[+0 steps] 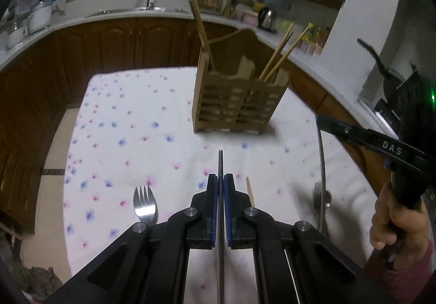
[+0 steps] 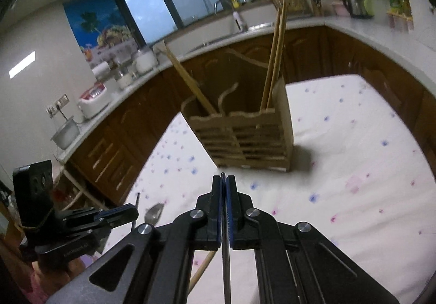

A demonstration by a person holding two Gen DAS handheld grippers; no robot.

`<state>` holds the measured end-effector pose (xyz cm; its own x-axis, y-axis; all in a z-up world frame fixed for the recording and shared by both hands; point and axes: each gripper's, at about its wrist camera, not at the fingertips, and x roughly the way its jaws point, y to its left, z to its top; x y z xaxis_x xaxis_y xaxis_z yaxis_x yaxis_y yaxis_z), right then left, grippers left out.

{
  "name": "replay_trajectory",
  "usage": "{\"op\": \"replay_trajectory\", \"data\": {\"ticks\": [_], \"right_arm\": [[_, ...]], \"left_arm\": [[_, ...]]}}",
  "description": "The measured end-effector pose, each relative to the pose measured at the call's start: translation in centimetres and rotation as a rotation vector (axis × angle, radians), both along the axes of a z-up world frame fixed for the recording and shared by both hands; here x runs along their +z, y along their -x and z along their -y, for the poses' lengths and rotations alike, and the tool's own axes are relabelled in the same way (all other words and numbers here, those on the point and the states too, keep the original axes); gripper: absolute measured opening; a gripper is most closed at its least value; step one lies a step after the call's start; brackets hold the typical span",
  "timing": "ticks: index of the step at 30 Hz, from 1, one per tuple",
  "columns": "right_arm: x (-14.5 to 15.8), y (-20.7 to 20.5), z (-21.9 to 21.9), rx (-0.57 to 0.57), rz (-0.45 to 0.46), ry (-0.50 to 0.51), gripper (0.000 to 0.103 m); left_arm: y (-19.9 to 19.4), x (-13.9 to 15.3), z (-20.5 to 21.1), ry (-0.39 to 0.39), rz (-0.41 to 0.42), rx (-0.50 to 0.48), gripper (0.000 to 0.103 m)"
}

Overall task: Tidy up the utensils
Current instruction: 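Lift both held metal chopsticks and carry them over the wooden holder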

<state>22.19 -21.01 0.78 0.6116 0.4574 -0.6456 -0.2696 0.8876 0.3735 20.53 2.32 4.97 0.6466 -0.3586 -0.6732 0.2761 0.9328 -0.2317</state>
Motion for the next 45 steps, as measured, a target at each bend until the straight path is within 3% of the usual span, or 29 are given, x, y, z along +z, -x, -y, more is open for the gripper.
{"op": "replay_trajectory", "data": {"ticks": [11, 21, 25, 27, 29, 33, 36, 45], "right_arm": [[5.1, 2.6, 1.3, -0.041, 0.142, -0.014, 0.002], [7.4, 3.9, 1.9, -0.06, 0.218, 0.005, 0.0], [5.8, 2.9, 2.3, -0.072, 0.169, 0.015, 0.0], [4.1, 2.0, 3.0, -0.098, 0.12, 0.001, 0.001], [1.8, 0.5, 3.9, -0.142, 0.061, 0.008, 0.01], [-1.9, -1.6, 4.9, -0.181, -0.042, 0.009, 0.011], [-4.0, -2.0, 3.8, -0.129, -0.105, -0.004, 0.011], [-7.9, -1.3, -4.9, 0.08, -0.197, 0.064, 0.012]], "left_arm": [[5.3, 4.7, -1.8, 0.049, 0.14, 0.019, 0.003], [7.3, 5.9, -2.5, 0.069, 0.193, 0.035, 0.002], [6.8, 5.8, -2.7, 0.076, 0.186, 0.044, 0.002], [6.7, 5.8, -2.9, 0.081, 0.184, 0.049, 0.002], [6.4, 5.8, -3.1, 0.083, 0.181, 0.052, 0.002], [5.9, 5.7, -3.6, 0.097, 0.177, 0.064, 0.002], [5.5, 5.7, -4.1, 0.107, 0.178, 0.073, 0.002], [5.4, 5.7, -5.5, 0.134, 0.194, 0.089, 0.002]]}}
